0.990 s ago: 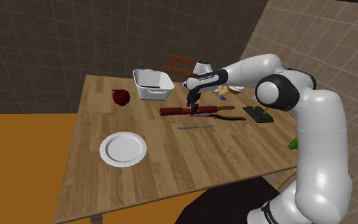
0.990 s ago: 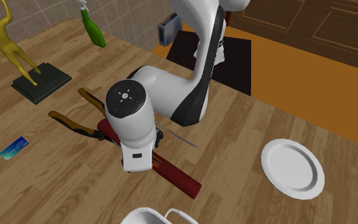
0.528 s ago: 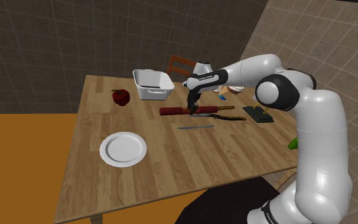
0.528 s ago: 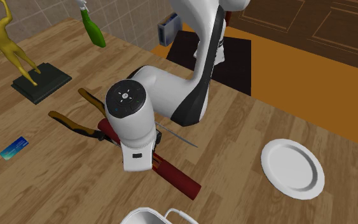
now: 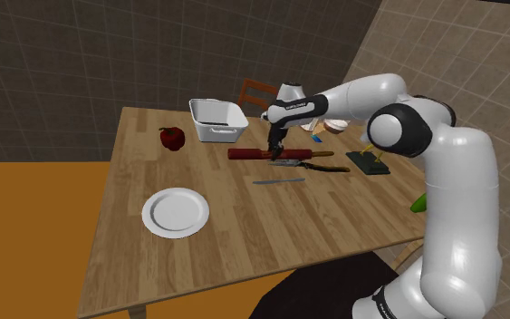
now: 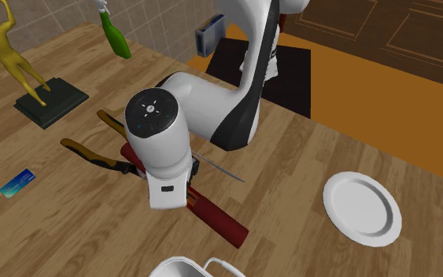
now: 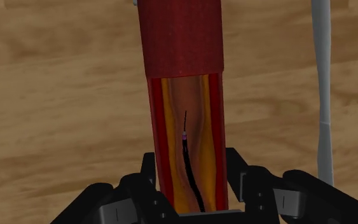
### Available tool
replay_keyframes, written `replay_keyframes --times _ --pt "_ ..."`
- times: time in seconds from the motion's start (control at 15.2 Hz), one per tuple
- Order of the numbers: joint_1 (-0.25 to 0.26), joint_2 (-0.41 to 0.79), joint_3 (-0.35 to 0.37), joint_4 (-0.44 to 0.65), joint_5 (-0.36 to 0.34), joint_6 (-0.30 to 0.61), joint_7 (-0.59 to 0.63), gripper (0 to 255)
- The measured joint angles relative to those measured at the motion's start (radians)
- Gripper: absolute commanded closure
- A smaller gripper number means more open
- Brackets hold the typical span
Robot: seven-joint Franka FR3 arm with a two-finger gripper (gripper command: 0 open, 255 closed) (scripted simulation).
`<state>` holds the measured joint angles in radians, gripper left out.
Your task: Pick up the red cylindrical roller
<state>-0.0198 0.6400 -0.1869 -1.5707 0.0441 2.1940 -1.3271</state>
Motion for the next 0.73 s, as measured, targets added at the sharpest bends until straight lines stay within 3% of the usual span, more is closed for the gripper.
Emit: replay_keyframes --times 0.73 --pt "0.004 -0.069 -0.008 0.038 -0.01 -0.106 -0.001 255"
